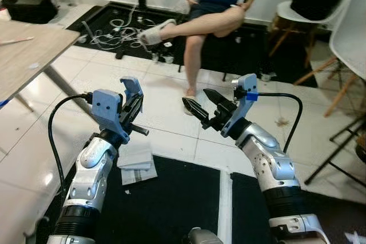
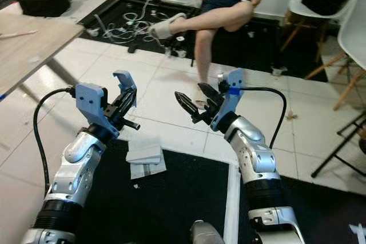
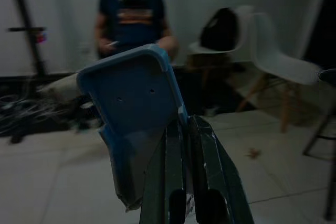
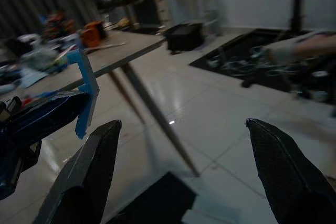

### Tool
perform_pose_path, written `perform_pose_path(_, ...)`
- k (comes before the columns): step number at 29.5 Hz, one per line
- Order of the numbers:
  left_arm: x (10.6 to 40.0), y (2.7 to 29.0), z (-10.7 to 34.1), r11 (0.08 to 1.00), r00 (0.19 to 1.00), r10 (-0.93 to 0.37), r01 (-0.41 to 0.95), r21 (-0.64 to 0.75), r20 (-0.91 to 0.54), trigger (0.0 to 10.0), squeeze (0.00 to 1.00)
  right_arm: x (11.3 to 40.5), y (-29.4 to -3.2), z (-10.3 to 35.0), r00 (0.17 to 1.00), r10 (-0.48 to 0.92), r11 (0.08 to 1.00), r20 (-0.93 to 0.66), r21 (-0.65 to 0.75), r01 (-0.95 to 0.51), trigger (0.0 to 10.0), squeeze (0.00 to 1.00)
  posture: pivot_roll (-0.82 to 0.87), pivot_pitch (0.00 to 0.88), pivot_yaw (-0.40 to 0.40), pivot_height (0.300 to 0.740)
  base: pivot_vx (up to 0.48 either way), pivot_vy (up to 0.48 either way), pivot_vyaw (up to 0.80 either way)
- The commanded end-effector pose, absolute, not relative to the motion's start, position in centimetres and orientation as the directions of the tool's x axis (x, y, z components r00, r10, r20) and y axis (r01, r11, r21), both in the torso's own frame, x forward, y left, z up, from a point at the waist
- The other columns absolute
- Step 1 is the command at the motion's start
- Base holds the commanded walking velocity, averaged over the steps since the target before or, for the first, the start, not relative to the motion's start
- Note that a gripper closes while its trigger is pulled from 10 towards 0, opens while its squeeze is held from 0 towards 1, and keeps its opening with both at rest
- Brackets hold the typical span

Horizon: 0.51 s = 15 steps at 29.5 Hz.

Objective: Picking trash to rubbish bin

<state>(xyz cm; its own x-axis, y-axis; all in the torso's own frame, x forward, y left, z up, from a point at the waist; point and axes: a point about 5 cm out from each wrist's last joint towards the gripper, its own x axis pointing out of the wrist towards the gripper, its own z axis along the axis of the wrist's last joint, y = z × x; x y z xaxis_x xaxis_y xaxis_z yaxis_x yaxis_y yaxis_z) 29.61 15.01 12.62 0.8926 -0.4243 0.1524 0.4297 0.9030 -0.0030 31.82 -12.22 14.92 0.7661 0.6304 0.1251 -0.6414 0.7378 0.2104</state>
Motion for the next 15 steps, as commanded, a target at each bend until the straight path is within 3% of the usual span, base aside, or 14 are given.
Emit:
perform_pose_path(1, 29.55, 15.06, 12.49, 0.902, 0.892, -0.427, 0.432, -0.005, 0.148, 10.0, 0.00, 31.83, -12.40, 14.67, 0.771, 0.627, 0.741, 0.113, 0.221, -0.635, 10.0, 0.00, 0.01, 0.000, -0.010, 0.740, 0.000, 0.000, -0.80)
perform_pose_path(15, 29.57, 15.09, 12.55, 0.900, 0.890, -0.431, 0.436, -0.002, 0.150, 10.0, 0.00, 31.87, -12.39, 14.62, 0.771, 0.627, 0.739, 0.110, 0.227, -0.634, 10.0, 0.00, 0.02, 0.000, -0.015, 0.740, 0.000, 0.000, -0.80)
